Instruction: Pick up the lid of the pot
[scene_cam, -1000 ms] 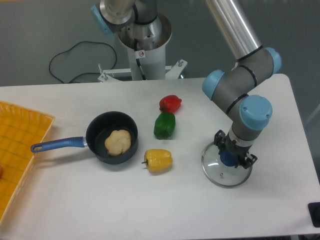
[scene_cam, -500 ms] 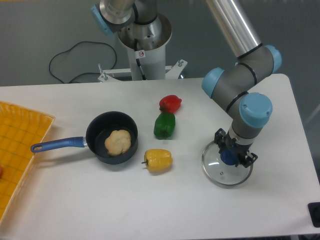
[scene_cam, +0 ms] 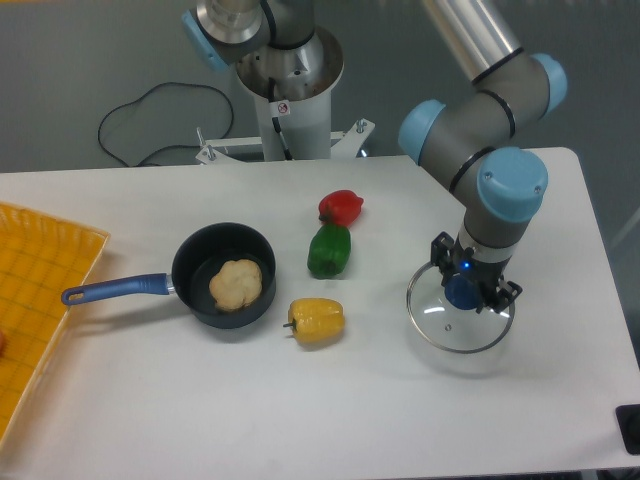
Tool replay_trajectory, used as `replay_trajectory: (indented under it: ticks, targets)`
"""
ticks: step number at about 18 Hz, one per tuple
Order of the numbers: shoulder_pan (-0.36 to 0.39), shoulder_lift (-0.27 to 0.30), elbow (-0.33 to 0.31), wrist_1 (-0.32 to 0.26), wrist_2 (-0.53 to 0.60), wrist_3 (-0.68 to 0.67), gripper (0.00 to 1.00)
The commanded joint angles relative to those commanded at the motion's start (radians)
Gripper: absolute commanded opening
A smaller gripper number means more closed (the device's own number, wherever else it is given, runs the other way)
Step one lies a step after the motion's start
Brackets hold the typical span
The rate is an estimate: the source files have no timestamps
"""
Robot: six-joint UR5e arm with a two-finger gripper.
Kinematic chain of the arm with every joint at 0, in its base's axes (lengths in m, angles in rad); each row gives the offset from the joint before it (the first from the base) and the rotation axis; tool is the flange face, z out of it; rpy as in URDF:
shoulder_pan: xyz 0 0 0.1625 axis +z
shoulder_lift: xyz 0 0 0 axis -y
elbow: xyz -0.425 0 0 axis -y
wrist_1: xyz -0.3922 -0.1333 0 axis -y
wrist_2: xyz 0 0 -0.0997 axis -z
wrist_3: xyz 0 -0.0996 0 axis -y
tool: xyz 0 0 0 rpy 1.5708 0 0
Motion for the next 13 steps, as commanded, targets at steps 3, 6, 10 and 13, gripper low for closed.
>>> replay_trajectory:
  ticks: [3,6,10,13]
  targets:
    - [0.002,0.026,0.003,-0.043,0.034,0.002,0.44]
    - [0.003,0.046,0.017,-0.075,0.041,0.002,0.44]
    - [0.012,0.061,0.032,-0.104,0.041,0.002,0.44]
    - [0.014,0.065,0.045,-0.121,0.041,0.002,0.44]
